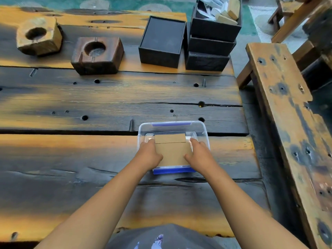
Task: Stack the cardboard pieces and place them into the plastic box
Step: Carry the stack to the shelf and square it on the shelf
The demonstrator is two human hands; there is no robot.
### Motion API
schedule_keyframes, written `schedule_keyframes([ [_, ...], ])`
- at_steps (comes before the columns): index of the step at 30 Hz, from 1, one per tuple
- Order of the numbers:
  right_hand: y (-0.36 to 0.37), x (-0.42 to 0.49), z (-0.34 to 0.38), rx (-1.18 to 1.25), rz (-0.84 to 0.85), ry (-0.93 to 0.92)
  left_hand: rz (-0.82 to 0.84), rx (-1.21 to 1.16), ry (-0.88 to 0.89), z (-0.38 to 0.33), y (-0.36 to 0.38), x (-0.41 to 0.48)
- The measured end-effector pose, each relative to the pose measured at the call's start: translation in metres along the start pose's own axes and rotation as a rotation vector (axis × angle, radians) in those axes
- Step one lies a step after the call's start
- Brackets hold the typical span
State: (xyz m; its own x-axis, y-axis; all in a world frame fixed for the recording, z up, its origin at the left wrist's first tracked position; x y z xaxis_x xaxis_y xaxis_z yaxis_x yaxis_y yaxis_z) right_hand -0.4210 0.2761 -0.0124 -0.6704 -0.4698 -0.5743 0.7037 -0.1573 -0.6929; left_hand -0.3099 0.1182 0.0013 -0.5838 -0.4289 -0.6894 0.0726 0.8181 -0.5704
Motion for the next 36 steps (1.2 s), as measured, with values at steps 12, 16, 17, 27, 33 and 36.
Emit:
schedule_keyframes([
  [12,0.015,-0.143,0.002,0.299,-0.278,0.155,0.180,0.283,0.480,-0.025,0.008,-0.067],
  [16,0.034,-0.204,-0.019,0.321,-0.390,0.298,0.231,0.520,0.714,-0.043,0.040,-0.099],
  [17,0.038,-0.219,-0.027,0.339,-0.416,0.341,0.245,0.564,0.761,-0.048,0.051,-0.108],
  [27,0.108,-0.460,-0.160,0.529,-0.699,0.830,0.442,1.032,1.326,-0.097,0.252,-0.286],
  [33,0.167,-0.619,-0.211,0.540,-0.897,1.073,0.545,1.181,1.649,-0.087,0.368,-0.426],
  [36,0.214,-0.696,-0.209,0.570,-0.981,1.201,0.659,1.251,1.843,-0.059,0.424,-0.500],
])
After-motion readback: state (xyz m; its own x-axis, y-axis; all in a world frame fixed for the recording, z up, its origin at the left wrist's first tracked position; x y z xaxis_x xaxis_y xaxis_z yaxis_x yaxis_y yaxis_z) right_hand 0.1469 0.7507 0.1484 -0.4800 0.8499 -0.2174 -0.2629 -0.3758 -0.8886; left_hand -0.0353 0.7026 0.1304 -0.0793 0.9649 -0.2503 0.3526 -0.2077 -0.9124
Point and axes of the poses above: each hand's wrist, its own x-axis towards the middle knuckle, its own y-axis out of the palm, z = x × y, the point moved 4 cm from there along x, towards the middle knuckle, and after that the axes turned 5 degrees about z, right-handed, at the moved point
